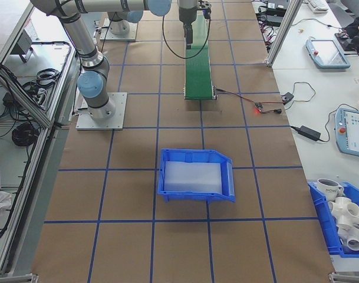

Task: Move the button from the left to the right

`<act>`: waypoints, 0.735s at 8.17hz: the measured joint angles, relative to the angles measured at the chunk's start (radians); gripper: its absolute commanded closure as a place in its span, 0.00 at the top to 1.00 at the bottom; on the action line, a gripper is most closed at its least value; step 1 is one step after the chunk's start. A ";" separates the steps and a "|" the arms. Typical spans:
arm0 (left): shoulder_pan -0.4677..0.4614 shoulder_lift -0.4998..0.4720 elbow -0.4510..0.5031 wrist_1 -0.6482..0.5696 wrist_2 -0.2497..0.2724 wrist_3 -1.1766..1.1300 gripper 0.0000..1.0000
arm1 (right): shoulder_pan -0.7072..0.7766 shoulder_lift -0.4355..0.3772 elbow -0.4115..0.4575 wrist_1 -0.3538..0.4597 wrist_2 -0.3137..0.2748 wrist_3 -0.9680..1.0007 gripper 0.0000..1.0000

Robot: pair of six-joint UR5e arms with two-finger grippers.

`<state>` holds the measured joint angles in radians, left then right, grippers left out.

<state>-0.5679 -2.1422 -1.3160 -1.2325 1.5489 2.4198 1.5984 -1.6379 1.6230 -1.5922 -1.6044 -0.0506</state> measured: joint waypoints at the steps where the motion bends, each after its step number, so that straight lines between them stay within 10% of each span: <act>1: 0.004 -0.033 0.008 0.002 -0.001 0.033 1.00 | 0.000 0.000 0.000 0.000 -0.001 0.000 1.00; 6: 0.033 -0.121 0.011 0.007 0.029 0.046 1.00 | 0.000 0.000 0.000 0.001 -0.003 0.000 1.00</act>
<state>-0.5346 -2.2633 -1.3048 -1.2258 1.5777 2.4659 1.5984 -1.6383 1.6233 -1.5911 -1.6074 -0.0506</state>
